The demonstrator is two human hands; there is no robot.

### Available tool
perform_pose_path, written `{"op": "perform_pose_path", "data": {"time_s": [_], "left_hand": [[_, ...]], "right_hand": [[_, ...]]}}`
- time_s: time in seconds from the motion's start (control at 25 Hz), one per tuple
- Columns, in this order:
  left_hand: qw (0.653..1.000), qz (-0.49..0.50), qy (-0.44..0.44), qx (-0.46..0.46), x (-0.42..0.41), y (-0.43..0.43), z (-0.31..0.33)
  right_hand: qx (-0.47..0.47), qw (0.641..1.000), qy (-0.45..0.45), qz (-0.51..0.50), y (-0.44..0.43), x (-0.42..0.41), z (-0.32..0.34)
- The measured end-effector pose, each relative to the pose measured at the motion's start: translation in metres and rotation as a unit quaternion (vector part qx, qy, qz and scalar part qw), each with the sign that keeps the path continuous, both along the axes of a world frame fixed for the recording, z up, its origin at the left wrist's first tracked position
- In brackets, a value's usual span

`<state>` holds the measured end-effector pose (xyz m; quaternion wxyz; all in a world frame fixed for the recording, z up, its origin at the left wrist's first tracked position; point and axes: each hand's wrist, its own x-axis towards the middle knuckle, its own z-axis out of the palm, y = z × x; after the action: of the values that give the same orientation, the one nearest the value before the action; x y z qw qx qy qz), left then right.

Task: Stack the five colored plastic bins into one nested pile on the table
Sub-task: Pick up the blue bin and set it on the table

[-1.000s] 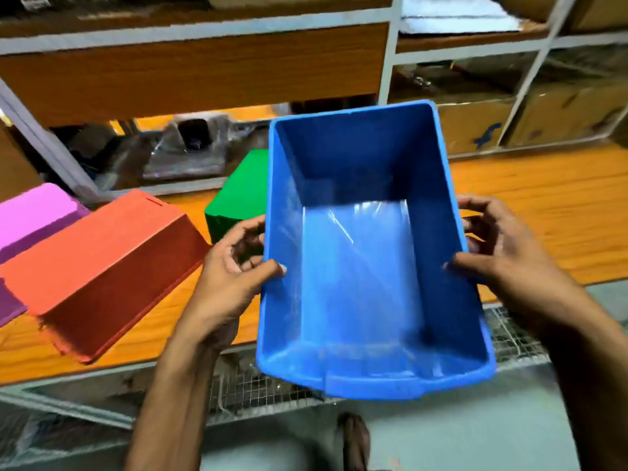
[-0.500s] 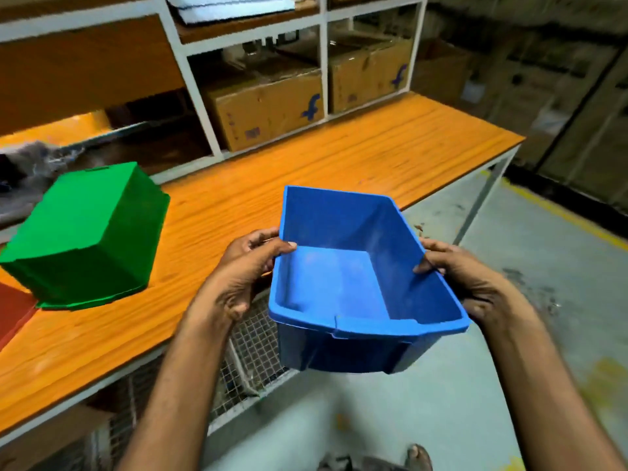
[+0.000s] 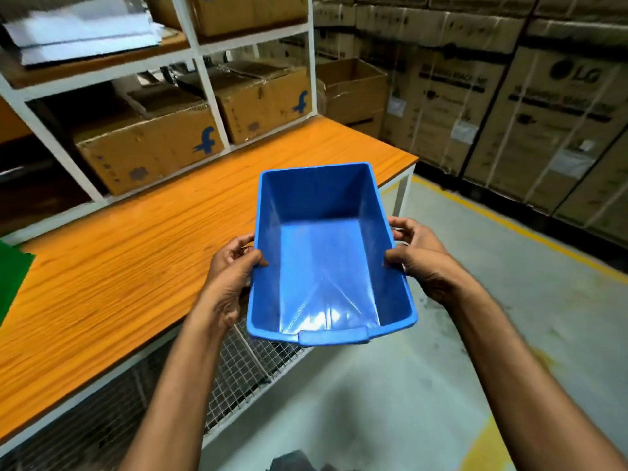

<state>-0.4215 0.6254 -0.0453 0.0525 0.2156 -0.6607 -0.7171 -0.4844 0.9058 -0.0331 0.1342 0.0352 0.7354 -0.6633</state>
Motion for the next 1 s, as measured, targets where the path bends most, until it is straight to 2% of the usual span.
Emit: {"op": "perform_pose_path", "data": {"time_s": [0.2,0.32,0.48,0.6,0.68,0.88,1.0], "left_hand": [[0.988,0.066,0.101,-0.094,-0.075,0.022,-0.003],[0.966,0.11,0.166,-0.164,-0.131,0.02,-0.006],[0.929,0.125,0.225,-0.265,-0.211,0.006,0.002],[0.921,0.125,0.228,-0.289,-0.263,-0.009,0.006],[0.928,0.127,0.202,-0.286,-0.289,-0.02,0.004],[0.968,0.101,0.073,-0.22,-0.351,-0.038,-0.002],[0.984,0.096,-0.008,-0.148,-0.397,-0.038,0.0]], "right_hand": [[0.072,0.987,0.145,0.019,0.013,-0.075,0.002],[0.119,0.961,0.248,0.031,0.005,-0.142,-0.001],[0.127,0.943,0.305,0.032,-0.015,-0.237,0.002],[0.131,0.946,0.294,0.041,-0.031,-0.301,0.007],[0.127,0.95,0.279,0.059,-0.041,-0.335,0.009],[0.117,0.959,0.187,0.178,-0.053,-0.439,0.004],[0.124,0.953,0.117,0.249,-0.06,-0.515,0.0]]}}
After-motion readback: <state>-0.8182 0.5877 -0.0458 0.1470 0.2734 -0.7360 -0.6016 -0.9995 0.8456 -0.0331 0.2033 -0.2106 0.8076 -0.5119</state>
